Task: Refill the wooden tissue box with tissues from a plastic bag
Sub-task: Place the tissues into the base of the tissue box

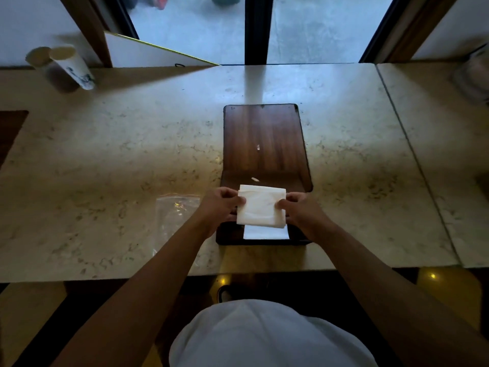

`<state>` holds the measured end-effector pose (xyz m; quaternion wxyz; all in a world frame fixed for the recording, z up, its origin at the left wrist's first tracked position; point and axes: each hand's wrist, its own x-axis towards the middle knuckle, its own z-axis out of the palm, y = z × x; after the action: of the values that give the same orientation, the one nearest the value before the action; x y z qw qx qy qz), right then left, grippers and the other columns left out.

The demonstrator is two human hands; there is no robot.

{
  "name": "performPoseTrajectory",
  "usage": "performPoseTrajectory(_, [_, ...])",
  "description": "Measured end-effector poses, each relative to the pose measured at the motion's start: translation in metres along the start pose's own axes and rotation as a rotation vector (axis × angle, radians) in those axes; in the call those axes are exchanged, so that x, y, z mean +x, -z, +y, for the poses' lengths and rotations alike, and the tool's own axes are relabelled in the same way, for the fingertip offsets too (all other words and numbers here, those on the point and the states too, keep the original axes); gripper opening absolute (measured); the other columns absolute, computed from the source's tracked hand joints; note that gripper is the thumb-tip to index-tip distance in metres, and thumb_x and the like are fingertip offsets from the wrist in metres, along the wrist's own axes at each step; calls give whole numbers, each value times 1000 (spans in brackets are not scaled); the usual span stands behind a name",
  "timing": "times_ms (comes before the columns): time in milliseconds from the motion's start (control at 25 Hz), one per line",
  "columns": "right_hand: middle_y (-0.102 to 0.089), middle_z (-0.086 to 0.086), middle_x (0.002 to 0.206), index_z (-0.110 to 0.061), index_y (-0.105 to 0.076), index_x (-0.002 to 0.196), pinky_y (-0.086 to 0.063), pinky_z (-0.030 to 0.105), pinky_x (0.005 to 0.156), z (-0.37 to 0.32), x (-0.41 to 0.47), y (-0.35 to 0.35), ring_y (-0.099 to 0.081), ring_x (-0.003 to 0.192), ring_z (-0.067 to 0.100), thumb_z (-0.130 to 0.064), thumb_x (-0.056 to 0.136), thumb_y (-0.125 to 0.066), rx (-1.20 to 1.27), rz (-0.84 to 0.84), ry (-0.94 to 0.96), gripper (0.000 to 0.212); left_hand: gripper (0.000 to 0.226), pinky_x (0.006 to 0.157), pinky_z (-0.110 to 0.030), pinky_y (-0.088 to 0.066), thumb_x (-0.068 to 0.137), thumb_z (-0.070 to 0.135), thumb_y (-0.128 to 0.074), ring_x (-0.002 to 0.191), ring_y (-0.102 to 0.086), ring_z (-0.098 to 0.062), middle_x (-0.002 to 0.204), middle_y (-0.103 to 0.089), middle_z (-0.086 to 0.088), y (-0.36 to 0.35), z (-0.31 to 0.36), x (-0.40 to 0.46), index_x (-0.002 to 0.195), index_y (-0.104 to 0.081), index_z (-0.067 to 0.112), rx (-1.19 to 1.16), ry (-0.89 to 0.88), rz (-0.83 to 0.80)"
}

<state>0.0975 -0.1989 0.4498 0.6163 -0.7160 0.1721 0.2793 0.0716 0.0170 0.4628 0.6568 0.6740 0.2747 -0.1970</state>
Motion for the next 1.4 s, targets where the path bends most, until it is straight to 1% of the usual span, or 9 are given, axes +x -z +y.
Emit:
performPoseTrajectory(160, [-77,4,93,-22,-76,88,-63,41,76,15,4,7,-73,84,19,-9,84,-71,-185,146,9,14,23,62,-30,-62,89,10,-74,93,-72,-25,107,-72,-14,-15,-19,15,110,-68,6,95,69,22])
performPoseTrajectory(360, [-75,1,83,-16,-79,86,-62,42,76,29,12,5,-71,76,17,-18,78,-80,-445,308,13,8,24,67,-33,-64,88,12,-76,87,-71,-21,97,-72,-10,-28,-42,33,109,-71,2,305,74,115])
performPoseTrajectory(520, [-77,2,83,-15,-80,84,-55,29,69,34,15,4,-70,75,15,-19,79,-77,-571,318,30,7,7,81,-44,-63,86,18,-78,83,-73,-22,86,-74,-6,-34,-48,38,83,-75,13,510,39,169])
performPoseTrajectory(640, [-75,1,84,-13,-79,87,-46,23,66,37,18,3,-68,78,16,-19,81,-75,-630,315,24,10,30,68,-36,-60,85,22,-78,72,-72,-22,73,-70,-4,-37,-51,38,61,-60,24,613,0,190])
performPoseTrajectory(760, [-74,3,86,-11,-77,90,-47,24,67,39,19,2,-67,79,18,-20,82,-75,-649,315,25,12,25,53,-21,-43,86,25,-77,63,-60,-8,66,-62,6,-38,-54,40,67,-62,20,667,-18,196])
performPoseTrajectory(840, [-73,4,86,-10,-75,90,-46,25,67,39,20,2,-67,79,19,-22,83,-75,-671,309,26,13,20,54,-22,-41,87,26,-76,62,-54,-2,67,-60,6,-39,-54,41,73,-64,19,692,-26,203])
performPoseTrajectory(1000, [-71,4,85,-9,-73,90,-45,25,67,40,22,2,-65,78,19,-21,84,-75,-686,306,32,14,18,66,-30,-51,86,27,-77,67,-61,-11,75,-65,-1,-38,-57,41,76,-66,17,704,-38,207])
performPoseTrajectory(1160, [-70,5,83,-9,-73,89,-45,25,66,38,20,2,-63,77,20,-21,85,-73,-704,284,43,13,20,65,-27,-45,87,27,-76,68,-58,-11,77,-66,-1,-39,-58,42,89,-75,8,730,-55,218])
performPoseTrajectory(1400, [-50,5,51,-8,-56,55,-33,24,46,31,10,11,-48,48,16,-20,86,-66,-728,308,129,34,19,68,-32,-57,88,26,-73,78,-71,-21,86,-74,-8,-37,-44,32,92,-75,7,681,-103,241])
